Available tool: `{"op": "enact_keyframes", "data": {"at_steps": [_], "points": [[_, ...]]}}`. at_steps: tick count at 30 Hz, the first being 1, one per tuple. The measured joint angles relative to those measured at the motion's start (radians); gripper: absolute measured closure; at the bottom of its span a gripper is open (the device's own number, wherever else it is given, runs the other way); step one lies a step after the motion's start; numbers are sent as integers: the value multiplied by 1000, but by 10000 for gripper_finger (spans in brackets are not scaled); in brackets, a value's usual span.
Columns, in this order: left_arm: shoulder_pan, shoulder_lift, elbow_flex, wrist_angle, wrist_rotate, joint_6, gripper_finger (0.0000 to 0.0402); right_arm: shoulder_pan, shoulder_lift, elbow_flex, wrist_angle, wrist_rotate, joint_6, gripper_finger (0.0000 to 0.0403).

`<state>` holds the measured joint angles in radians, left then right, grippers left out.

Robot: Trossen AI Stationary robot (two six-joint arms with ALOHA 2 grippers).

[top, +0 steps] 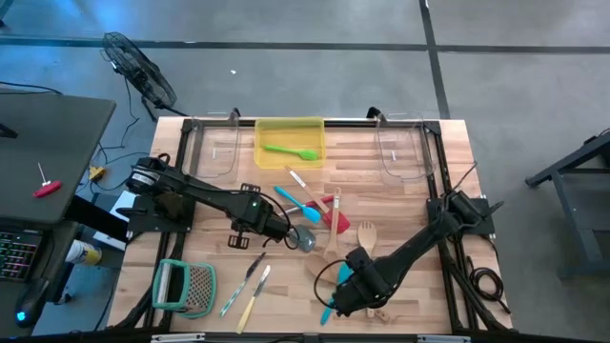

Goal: Pick & Place Kitchen Items
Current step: Put the right wooden spork ladle into the left transparent bin

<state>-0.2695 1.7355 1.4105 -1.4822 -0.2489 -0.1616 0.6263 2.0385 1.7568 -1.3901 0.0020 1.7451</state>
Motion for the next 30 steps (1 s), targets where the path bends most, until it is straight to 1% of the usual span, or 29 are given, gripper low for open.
{"op": "enact_keyframes", "data": {"at_steps": [7,13,17,20,26,30], "points": [[0,0,0,5,0,0,318,0,-2,-79,120,-4,1,163],[0,0,0,17,0,0,318,0,-2,-140,131,-9,12,163],[0,0,0,17,0,0,318,0,-2,-185,165,-59,14,163],[0,0,0,17,0,0,318,0,-2,-216,222,-56,4,163],[0,0,0,17,1,0,318,0,-2,-243,240,-50,3,163],[0,0,0,18,1,0,318,0,-2,-276,305,-61,5,163]]}}
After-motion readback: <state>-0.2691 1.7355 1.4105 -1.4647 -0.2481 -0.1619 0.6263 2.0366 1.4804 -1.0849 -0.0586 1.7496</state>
